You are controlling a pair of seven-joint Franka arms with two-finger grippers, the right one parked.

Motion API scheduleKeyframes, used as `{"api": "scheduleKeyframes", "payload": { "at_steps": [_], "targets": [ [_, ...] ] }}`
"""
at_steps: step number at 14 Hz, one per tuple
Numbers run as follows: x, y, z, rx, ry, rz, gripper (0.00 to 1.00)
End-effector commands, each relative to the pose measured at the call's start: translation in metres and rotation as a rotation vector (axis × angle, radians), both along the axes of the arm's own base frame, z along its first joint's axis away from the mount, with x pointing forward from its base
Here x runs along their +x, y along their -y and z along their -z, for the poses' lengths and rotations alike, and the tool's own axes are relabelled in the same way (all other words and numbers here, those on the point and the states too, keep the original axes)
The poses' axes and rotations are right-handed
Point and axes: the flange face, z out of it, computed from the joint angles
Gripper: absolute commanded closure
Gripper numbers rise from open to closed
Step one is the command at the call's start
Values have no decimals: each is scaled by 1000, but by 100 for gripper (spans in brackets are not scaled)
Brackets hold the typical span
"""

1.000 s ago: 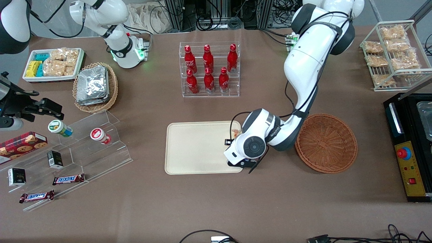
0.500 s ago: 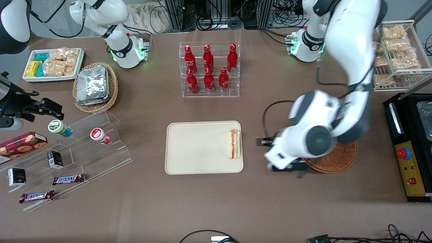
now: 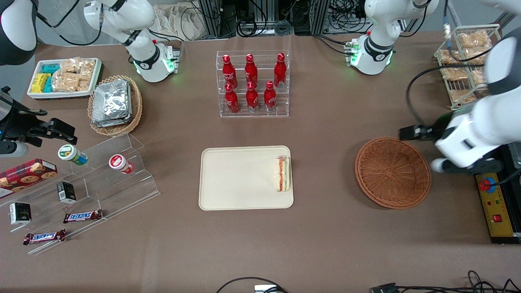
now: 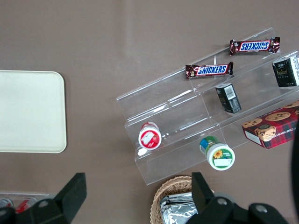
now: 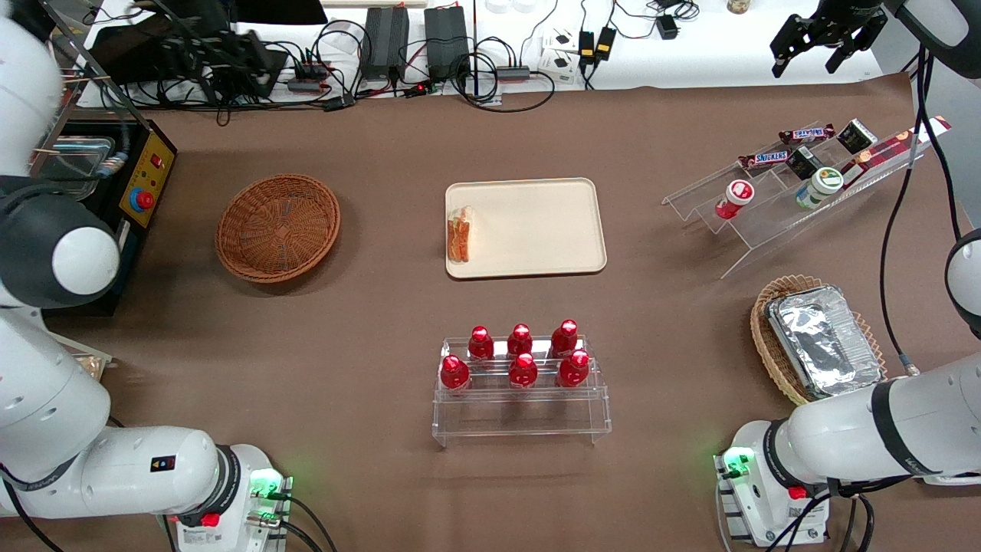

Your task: Place sandwich from basket to tray

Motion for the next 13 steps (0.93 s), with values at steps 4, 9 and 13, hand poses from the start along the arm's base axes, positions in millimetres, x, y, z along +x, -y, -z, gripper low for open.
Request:
{"api": "scheduleKeyframes", "payload": {
  "at_steps": [4, 9, 13],
  "targets": [
    [-46, -58, 5, 22, -78, 26, 0],
    [-86, -48, 23, 80, 19, 25, 0],
    [-91, -39, 22, 87, 100, 31, 0]
  ]
}}
